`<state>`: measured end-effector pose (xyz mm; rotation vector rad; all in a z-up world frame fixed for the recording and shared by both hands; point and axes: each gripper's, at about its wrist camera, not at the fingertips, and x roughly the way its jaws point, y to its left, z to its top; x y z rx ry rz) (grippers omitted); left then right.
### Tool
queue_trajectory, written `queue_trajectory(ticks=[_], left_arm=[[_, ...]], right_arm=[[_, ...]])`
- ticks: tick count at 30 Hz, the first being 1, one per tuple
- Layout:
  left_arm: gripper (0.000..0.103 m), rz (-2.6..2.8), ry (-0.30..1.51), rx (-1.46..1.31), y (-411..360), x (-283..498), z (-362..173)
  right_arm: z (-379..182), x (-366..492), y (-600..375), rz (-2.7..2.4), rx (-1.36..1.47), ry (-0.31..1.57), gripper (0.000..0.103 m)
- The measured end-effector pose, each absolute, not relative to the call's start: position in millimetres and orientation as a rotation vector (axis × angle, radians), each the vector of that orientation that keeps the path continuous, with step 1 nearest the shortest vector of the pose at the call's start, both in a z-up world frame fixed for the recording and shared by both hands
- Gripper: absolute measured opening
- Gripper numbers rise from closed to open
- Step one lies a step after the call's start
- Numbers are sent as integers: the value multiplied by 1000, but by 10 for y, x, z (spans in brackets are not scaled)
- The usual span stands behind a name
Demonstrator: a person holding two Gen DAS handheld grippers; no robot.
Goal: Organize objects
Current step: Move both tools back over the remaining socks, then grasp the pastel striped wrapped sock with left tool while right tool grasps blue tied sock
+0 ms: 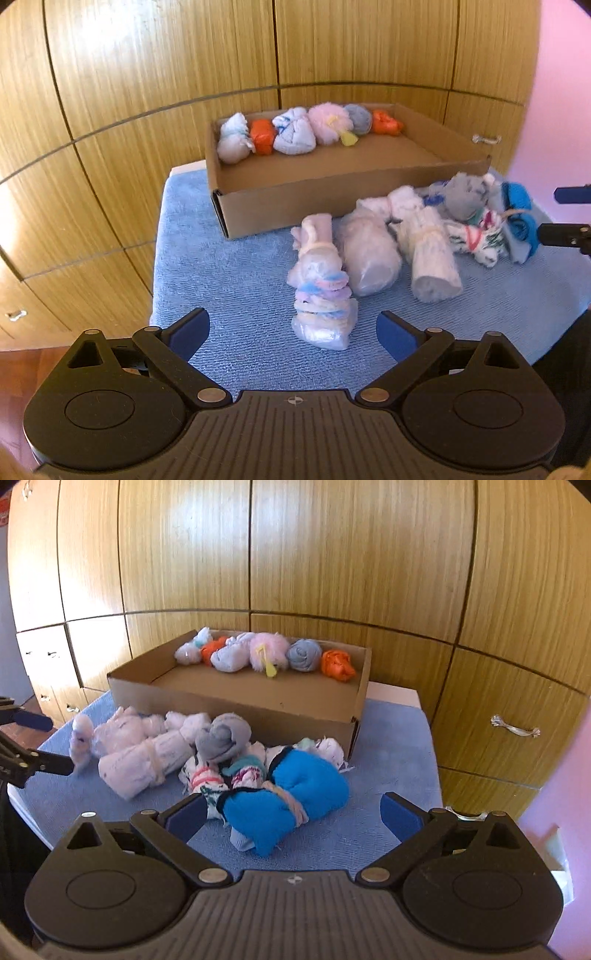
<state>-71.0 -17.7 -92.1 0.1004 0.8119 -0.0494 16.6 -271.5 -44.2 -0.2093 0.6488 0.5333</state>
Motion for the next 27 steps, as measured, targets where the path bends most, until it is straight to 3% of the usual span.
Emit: queue_trajectory(ticks=[5,11,15,20,23,27], left_arm=[[94,-37,826,81,-159,-615,-1019],[75,-59,811,66,-157,-541,-1042],[61,-88,822,50,-171,-480,-1072],[55,-108,810,47,-186,-480,-1074],[40,-109,803,44,-178,-498,-1057],[39,-112,786,49,-174,-541,-1019]], right_arm=[[-529,260,-2655,533,-186,664,100],[-604,338,-2628,520,-138,685,98],[-658,397,-2663,546,-69,728,87],[-686,415,-2713,566,-7,743,80],[-662,373,-2751,570,13,732,69],[-592,265,-2852,579,49,719,59]])
